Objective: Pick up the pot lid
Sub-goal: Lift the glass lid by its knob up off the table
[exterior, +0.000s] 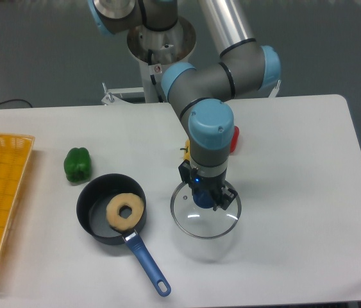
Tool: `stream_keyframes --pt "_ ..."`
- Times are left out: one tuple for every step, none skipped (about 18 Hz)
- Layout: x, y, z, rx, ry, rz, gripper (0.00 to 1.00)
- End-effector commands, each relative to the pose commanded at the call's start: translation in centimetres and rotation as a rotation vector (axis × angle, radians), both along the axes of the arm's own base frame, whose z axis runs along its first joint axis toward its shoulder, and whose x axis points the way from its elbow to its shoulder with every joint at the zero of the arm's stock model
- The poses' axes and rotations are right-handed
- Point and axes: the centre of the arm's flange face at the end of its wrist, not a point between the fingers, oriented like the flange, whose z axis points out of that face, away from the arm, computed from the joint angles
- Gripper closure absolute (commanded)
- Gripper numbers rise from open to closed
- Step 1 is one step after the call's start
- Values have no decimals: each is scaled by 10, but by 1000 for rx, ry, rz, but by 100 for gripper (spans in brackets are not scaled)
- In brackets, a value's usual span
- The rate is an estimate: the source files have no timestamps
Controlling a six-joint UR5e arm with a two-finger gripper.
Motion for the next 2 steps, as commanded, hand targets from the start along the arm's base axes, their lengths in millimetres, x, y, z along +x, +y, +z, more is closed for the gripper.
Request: stream_keyframes --pt "-1 -1 0 0 0 -2 40" --pt "-3 -4 0 0 1 0 40"
